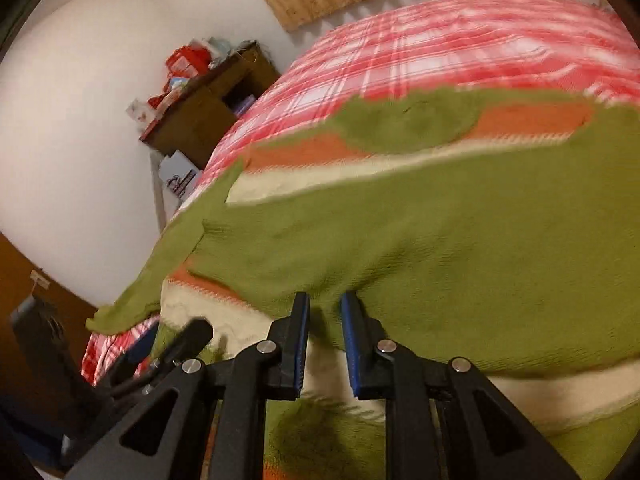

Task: Fold small clothes
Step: 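Lift the cuff with the right tool and fold the sleeve across the sweater body, then grasp the other sleeve cuff with the left tool and lift it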

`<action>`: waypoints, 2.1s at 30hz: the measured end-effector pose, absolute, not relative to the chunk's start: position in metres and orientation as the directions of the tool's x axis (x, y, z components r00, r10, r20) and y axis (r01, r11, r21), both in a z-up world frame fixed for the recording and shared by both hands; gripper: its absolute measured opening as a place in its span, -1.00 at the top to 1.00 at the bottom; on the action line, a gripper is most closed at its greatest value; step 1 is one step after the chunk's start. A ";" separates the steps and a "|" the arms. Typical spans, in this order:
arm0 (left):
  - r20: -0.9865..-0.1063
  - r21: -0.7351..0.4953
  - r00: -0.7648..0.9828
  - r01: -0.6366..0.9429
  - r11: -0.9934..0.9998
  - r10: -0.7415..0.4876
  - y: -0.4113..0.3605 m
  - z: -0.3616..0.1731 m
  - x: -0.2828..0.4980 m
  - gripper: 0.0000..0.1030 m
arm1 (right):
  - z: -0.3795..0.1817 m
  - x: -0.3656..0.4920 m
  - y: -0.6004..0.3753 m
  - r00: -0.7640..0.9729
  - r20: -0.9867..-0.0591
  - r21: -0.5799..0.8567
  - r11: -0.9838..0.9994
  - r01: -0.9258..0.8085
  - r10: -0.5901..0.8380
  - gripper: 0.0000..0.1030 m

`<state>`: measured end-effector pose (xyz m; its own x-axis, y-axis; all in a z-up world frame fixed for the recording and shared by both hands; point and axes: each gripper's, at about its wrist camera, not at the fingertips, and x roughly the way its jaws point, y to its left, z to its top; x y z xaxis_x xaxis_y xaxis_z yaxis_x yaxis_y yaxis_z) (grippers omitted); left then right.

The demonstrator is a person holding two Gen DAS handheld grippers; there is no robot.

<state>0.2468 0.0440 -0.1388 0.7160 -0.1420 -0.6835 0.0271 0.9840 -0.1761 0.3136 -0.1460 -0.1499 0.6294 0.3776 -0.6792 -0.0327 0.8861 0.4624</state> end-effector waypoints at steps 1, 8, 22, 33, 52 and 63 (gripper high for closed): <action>-0.687 -0.169 0.714 0.026 0.985 -0.137 0.043 -0.139 0.247 -1.00 | -0.147 0.313 -0.147 0.632 -0.679 0.460 0.887 -0.030 0.374 0.66; -0.696 -0.137 0.709 0.021 0.990 -0.112 0.039 -0.139 0.248 -1.00 | -0.102 0.271 -0.191 0.748 -0.648 0.306 0.948 0.083 0.144 0.66; -0.744 -0.066 0.664 0.029 0.997 -0.068 0.040 -0.135 0.245 -1.00 | -0.137 0.238 -0.241 0.706 -0.700 0.098 0.964 0.249 -0.111 0.20; -0.667 -0.055 0.643 -0.547 0.835 0.377 0.229 -0.076 0.222 -1.00 | -0.145 0.234 -0.227 0.682 -0.723 0.031 0.981 0.191 -0.109 -0.50; -0.821 -0.040 0.365 -0.803 0.594 0.438 0.340 -0.127 0.264 0.32 | -0.146 0.237 -0.226 0.673 -0.729 0.016 0.980 0.198 -0.124 -0.53; -0.669 -0.043 0.584 -0.648 0.760 0.460 0.274 -0.073 0.273 0.89 | -0.146 0.236 -0.226 0.675 -0.727 0.018 0.980 0.199 -0.123 -0.53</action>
